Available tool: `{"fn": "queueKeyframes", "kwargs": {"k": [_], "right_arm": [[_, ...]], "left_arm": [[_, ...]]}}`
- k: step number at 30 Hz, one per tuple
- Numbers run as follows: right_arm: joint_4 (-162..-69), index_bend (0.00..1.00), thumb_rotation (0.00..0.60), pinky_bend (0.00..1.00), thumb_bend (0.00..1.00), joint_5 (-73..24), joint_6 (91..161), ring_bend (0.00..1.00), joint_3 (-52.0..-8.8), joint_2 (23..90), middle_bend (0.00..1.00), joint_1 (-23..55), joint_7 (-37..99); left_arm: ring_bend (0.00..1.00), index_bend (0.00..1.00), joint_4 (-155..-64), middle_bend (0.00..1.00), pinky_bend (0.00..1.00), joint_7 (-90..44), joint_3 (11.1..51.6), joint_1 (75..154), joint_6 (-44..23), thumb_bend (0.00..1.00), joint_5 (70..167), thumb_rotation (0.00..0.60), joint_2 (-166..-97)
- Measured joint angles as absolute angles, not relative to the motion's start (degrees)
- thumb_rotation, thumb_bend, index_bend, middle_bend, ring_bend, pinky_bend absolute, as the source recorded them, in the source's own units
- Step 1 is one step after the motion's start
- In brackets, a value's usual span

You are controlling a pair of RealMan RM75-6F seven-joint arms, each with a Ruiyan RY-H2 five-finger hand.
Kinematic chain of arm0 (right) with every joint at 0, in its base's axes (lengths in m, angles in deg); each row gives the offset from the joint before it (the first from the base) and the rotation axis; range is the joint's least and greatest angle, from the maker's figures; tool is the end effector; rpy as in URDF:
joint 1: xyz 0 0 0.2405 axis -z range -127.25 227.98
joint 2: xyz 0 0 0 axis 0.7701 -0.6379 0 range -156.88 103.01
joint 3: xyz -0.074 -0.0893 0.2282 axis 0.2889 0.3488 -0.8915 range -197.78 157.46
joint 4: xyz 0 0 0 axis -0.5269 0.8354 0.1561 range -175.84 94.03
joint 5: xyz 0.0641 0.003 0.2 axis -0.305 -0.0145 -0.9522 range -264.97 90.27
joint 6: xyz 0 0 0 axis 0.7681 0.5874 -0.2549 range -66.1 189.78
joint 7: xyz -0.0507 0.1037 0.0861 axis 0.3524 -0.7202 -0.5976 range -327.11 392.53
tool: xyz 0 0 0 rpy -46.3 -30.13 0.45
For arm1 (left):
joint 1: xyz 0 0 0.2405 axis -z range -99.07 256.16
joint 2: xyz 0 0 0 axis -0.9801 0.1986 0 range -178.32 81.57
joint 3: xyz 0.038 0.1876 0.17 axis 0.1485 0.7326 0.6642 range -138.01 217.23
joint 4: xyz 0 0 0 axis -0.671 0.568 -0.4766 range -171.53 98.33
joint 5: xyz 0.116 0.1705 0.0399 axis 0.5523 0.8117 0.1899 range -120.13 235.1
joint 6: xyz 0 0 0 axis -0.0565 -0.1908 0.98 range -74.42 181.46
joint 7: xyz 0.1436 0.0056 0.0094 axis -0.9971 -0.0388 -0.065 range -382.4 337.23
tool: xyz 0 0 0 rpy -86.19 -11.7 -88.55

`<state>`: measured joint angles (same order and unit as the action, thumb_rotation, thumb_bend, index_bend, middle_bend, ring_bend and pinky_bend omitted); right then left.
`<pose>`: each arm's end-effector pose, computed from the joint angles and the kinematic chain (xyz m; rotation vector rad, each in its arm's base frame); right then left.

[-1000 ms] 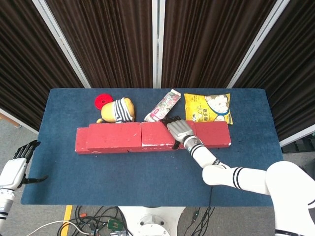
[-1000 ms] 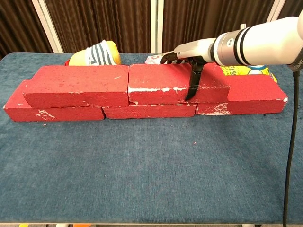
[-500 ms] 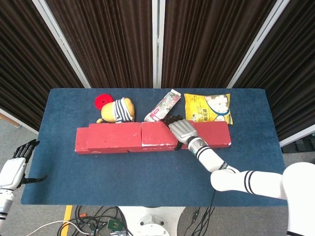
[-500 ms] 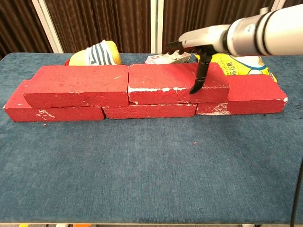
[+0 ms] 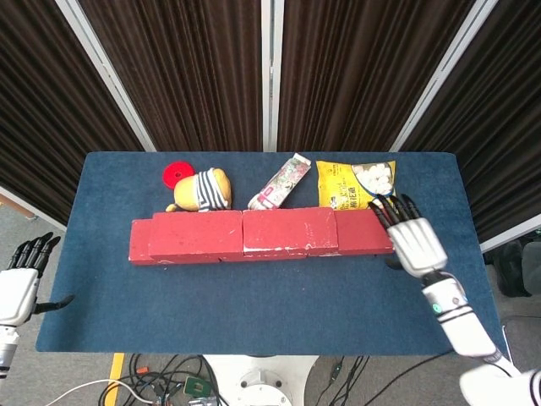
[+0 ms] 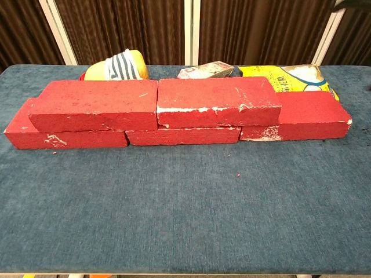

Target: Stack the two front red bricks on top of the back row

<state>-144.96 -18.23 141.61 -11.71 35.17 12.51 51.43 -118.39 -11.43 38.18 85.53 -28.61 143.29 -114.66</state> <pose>-0.2094 -0.2839 0.1287 1.7173 -0.6996 0.8194 -0.3426 0.1909 0.1573 -1.4032 -0.9742 -0.9182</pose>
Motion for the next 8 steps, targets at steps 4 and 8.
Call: {"fn": "queueKeyframes", "kwargs": {"k": [4, 8], "right_arm": [[-141.7, 0.0, 0.6, 0.0, 0.0, -14.2, 149.3, 0.0, -8.8, 34.8, 0.0, 22.2, 47.5], [-136.5, 0.0, 0.6, 0.0, 0.0, -11.4, 153.7, 0.0, -6.9, 35.7, 0.0, 30.2, 43.1]], "left_arm": [[0.0, 0.0, -119.0, 0.0, 0.0, -12.1, 38.5, 84.6, -30.1, 0.0, 144.0, 0.6, -113.6], [0.0, 0.0, -118.4, 0.0, 0.0, -13.2, 38.5, 83.8, -32.3, 0.0, 144.3, 0.6, -114.1]]}}
